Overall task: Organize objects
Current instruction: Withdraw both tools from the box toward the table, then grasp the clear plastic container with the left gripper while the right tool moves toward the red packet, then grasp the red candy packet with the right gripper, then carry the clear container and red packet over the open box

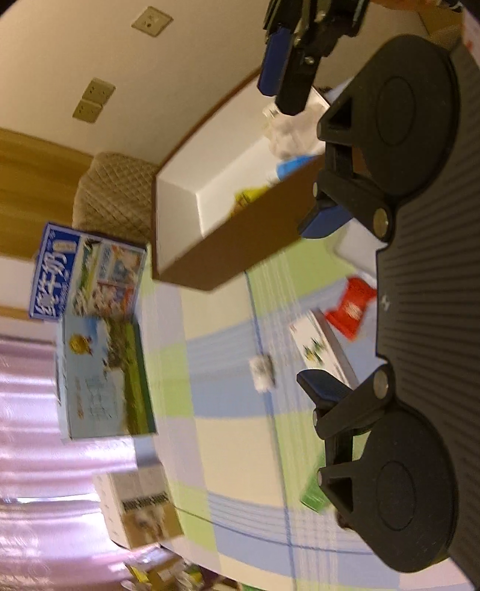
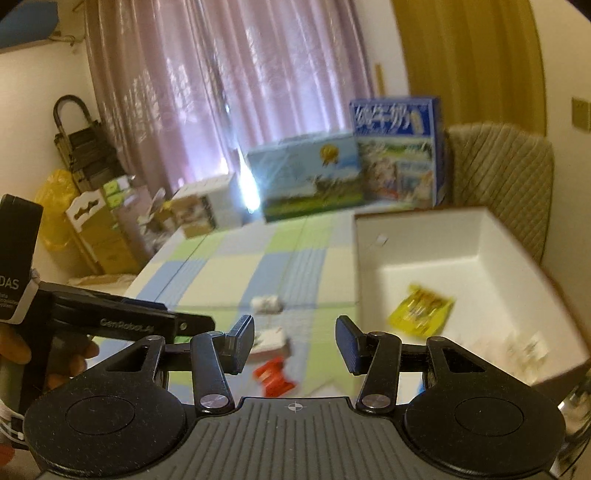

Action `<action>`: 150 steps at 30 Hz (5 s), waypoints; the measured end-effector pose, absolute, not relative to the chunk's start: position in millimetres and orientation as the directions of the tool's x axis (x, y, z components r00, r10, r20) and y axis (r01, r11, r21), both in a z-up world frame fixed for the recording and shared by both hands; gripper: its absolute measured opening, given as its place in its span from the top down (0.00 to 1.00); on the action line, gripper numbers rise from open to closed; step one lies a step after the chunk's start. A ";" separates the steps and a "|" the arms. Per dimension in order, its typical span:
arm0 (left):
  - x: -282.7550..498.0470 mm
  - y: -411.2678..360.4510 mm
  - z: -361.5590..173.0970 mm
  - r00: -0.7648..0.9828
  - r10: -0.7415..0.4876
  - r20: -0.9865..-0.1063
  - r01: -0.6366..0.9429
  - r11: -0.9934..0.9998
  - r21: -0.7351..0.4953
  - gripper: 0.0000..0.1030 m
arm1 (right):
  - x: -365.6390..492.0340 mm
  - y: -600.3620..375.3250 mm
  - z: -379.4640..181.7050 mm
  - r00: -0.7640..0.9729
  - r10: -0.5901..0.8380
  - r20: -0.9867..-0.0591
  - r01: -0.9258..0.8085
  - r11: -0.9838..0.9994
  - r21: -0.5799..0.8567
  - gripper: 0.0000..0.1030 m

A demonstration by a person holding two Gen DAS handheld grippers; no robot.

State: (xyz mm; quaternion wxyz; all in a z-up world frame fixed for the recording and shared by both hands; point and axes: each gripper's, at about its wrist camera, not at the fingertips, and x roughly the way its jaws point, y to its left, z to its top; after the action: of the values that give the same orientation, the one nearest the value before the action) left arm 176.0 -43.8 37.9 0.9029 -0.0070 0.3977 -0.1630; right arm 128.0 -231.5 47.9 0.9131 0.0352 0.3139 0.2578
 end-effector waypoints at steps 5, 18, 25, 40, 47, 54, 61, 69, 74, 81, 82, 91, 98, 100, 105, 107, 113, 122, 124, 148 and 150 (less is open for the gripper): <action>170.0 -21.8 13.7 0.605 -0.274 -0.747 0.249 0.957 -0.149 0.28 | 123.3 -214.1 16.5 0.636 0.452 -0.626 -0.395 0.887 0.239 0.55; 161.5 -43.9 -43.9 0.512 -0.337 -0.790 0.354 0.921 -0.163 0.29 | 112.1 -246.7 9.6 0.713 0.377 -0.591 -0.315 0.925 0.210 0.61; 165.7 -82.0 -55.5 0.478 -0.413 -0.776 0.486 0.860 -0.158 0.29 | 136.1 -294.6 19.1 0.766 0.292 -0.573 -0.196 0.955 0.224 0.61; 194.5 -149.5 -87.8 0.454 -0.399 -0.797 0.637 0.770 -0.023 0.39 | 136.9 -358.9 12.7 0.778 0.215 -0.590 -0.041 0.955 0.293 0.61; 198.0 -159.8 -100.7 0.438 -0.366 -0.821 0.669 0.743 0.026 0.48 | 138.1 -367.7 11.9 0.784 0.193 -0.591 -0.012 0.955 0.296 0.61; 188.1 -151.7 -89.9 0.470 -0.365 -0.804 0.644 0.764 0.030 0.49 | 136.7 -362.6 13.1 0.782 0.197 -0.591 -0.024 0.958 0.287 0.61; 171.6 -110.8 -59.1 0.523 -0.354 -0.775 0.577 0.816 0.016 0.49 | 132.1 -346.3 20.7 0.785 0.233 -0.574 -0.076 0.956 0.284 0.61; 155.1 -39.0 -36.6 0.563 -0.238 -0.792 0.428 0.903 0.032 0.49 | 130.4 -308.7 28.1 0.778 0.318 -0.542 -0.189 0.941 0.282 0.61; 152.0 6.3 -34.1 0.574 -0.164 -0.802 0.289 0.957 0.011 0.49 | 130.8 -268.5 27.9 0.741 0.439 -0.509 -0.337 0.898 0.283 0.61; 159.3 39.4 -37.6 0.577 -0.125 -0.807 0.150 0.988 -0.046 0.49 | 151.9 -196.8 -10.0 0.584 0.531 -0.614 -0.490 0.834 0.255 0.61; 160.1 40.1 -38.2 0.576 -0.124 -0.808 0.143 0.988 -0.050 0.49 | 157.4 -189.4 -17.9 0.565 0.526 -0.636 -0.500 0.831 0.244 0.61; 171.6 46.5 -54.8 0.535 -0.095 -0.839 0.088 0.995 -0.056 0.49 | 195.1 -144.3 -79.3 0.495 0.447 -0.746 -0.575 0.812 0.105 0.60; 179.4 47.2 -58.2 0.528 -0.098 -0.843 0.070 0.995 -0.072 0.49 | 212.8 -130.1 -105.9 0.481 0.435 -0.761 -0.627 0.777 0.047 0.60; 180.4 46.1 -60.4 0.523 -0.097 -0.847 0.071 0.995 -0.070 0.49 | 214.8 -128.6 -111.4 0.468 0.444 -0.764 -0.638 0.768 0.056 0.60; 182.2 43.8 -65.4 0.511 -0.088 -0.855 0.070 0.996 -0.061 0.49 | 210.7 -127.9 -118.8 0.461 0.441 -0.770 -0.665 0.746 0.029 0.61; 182.4 42.9 -65.6 0.511 -0.088 -0.855 0.072 0.996 -0.059 0.49 | 209.4 -131.1 -118.3 0.469 0.441 -0.765 -0.658 0.753 0.031 0.68; 180.0 37.5 -66.9 0.510 -0.088 -0.856 0.092 0.995 -0.048 0.49 | 204.6 -145.8 -108.4 0.467 0.462 -0.754 -0.610 0.786 0.104 0.73; 174.1 30.4 -65.2 0.512 -0.092 -0.854 0.116 0.993 -0.038 0.49 | 182.6 -154.1 -82.4 0.459 0.533 -0.711 -0.583 0.785 0.212 0.75; 172.8 29.2 -64.1 0.513 -0.093 -0.853 0.117 0.992 -0.037 0.49 | 179.4 -155.4 -77.2 0.464 0.547 -0.697 -0.581 0.782 0.228 0.75; 171.3 29.9 -72.4 0.487 -0.090 -0.869 0.114 0.993 -0.039 0.49 | 167.1 -140.0 -101.5 0.400 0.432 -0.808 -0.677 0.734 0.057 0.60; 171.0 30.1 -72.2 0.488 -0.088 -0.869 0.113 0.993 -0.038 0.49 | 165.9 -144.5 -98.8 0.391 0.443 -0.807 -0.685 0.725 0.066 0.53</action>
State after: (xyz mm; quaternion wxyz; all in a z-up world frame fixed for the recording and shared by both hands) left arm 171.0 30.1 -72.2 0.8624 0.0122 0.5028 -0.0584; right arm 165.9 -144.5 -98.8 0.8221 -0.1403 0.4323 0.3430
